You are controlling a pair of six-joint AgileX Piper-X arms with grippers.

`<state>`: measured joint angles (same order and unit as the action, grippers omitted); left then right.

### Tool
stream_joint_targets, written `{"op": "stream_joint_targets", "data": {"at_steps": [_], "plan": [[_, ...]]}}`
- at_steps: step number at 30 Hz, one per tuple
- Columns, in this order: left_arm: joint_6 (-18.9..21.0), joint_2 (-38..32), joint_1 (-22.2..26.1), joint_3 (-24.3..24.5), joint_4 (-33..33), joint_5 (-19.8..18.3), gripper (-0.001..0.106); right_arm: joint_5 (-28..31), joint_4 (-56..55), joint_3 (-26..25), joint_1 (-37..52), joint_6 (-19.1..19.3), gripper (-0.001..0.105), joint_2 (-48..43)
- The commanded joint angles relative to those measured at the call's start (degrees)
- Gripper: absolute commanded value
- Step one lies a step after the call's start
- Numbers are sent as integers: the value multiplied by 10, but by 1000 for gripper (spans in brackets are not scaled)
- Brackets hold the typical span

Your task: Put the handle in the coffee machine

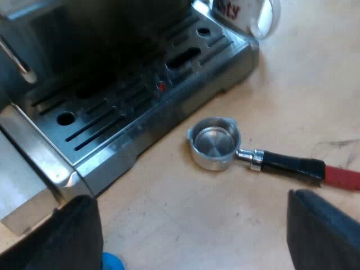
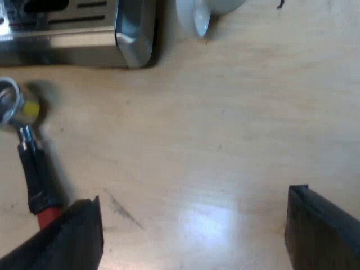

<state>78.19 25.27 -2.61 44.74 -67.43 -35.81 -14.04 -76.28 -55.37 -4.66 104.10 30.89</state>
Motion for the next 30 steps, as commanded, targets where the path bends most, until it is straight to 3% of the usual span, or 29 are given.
{"op": "stream_joint_targets", "data": {"at_steps": [1,5,9,11,17,21,23,26,30], "plan": [[-32,19,-40,3,-6,-12,70,-8,-12,-6,-32,-12,69,23],[-35,55,-106,3,-5,-11,70,3,-10,-6,-78,-29,69,55],[-39,69,-128,3,-3,-7,70,7,5,-6,-125,-72,69,83],[-40,103,-188,-18,44,12,70,30,21,-6,-164,-94,69,103],[-37,122,-246,-56,89,47,70,96,46,-6,-261,-141,69,144],[-35,131,-261,-67,114,47,70,132,62,-6,-334,-166,67,185],[-35,135,-261,-72,115,47,70,148,68,-6,-354,-173,61,199],[-35,135,-261,-81,116,47,70,170,97,-3,-400,-195,32,250],[-35,135,-261,-92,114,47,70,168,111,-3,-416,-196,10,288]]}}
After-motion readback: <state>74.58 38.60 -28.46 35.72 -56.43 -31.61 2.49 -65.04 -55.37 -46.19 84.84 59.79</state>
